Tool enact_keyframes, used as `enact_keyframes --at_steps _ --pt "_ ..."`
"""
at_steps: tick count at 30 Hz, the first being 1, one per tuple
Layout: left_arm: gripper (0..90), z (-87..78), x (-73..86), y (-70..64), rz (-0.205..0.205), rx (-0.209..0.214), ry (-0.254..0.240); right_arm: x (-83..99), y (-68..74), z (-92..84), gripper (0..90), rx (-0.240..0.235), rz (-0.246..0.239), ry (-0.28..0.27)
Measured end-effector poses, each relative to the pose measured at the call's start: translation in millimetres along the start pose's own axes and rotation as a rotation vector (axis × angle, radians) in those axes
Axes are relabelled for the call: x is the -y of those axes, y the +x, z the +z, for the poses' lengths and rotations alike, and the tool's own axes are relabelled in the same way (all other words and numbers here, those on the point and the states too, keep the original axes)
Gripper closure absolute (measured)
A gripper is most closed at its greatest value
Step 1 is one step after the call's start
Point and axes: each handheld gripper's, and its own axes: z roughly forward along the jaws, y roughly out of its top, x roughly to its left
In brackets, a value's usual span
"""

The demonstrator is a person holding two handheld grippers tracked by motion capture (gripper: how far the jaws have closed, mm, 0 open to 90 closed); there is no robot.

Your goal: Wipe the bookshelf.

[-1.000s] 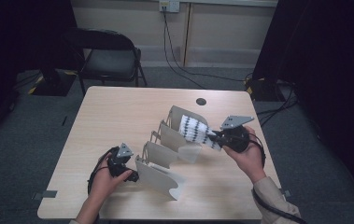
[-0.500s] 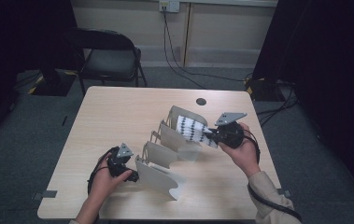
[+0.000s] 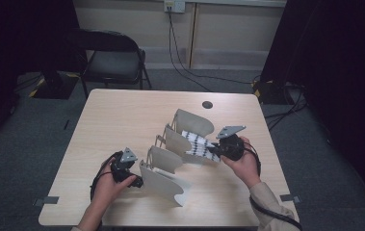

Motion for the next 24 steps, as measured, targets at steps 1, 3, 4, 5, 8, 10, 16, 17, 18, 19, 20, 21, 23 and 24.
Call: enact_keyframes --at_steps 1,3,4,5,8,10,16,17,18,19,20,21,23,24 --pt "0.0 0.0 0.0 0.0 0.000 0.000 0.000 1.7 0.9 2.0 80.3 -0.001 0.004 0.003" --pt "0.0 0.0 0.0 0.0 0.000 0.000 0.000 6.4 2.4 6.8 80.3 -0.006 0.005 0.011" --pt "0.0 0.0 0.0 0.0 0.001 -0.001 0.000 8.7 3.2 9.0 80.3 -0.009 0.009 0.015" --pt "0.0 0.0 0.0 0.0 0.000 0.000 0.000 11.3 3.4 11.4 80.3 -0.011 0.011 0.016" --pt "0.0 0.0 0.0 0.0 0.000 -0.001 0.000 19.1 3.5 17.1 80.3 -0.016 0.020 0.035" --pt "0.0 0.0 0.0 0.0 0.000 0.000 0.000 23.8 3.0 18.2 80.2 -0.025 0.031 0.040" --pt "0.0 0.0 0.0 0.0 0.000 0.000 0.000 35.6 3.4 9.4 80.0 -0.018 0.045 0.046" --pt "0.0 0.0 0.0 0.0 0.000 0.000 -0.001 38.2 3.2 7.0 80.0 -0.016 0.045 0.049" --pt "0.0 0.0 0.0 0.0 0.001 -0.001 0.000 42.0 2.7 3.7 80.0 -0.016 0.052 0.048" --pt "0.0 0.0 0.0 0.0 0.001 -0.001 0.000 44.6 2.5 1.7 80.0 -0.013 0.055 0.045" --pt "0.0 0.0 0.0 -0.1 0.001 0.000 0.000 49.3 2.0 -1.7 79.9 -0.015 0.067 0.041" --pt "0.0 0.0 0.0 0.0 0.001 0.000 0.000 52.2 1.5 -3.5 79.9 -0.019 0.076 0.044" --pt "0.0 0.0 0.0 -0.1 0.000 0.000 -0.001 59.1 0.6 -8.3 79.9 -0.008 0.081 0.043" --pt "0.0 0.0 0.0 0.0 0.001 0.000 0.000 62.1 -0.2 -11.4 79.9 -0.008 0.087 0.043"
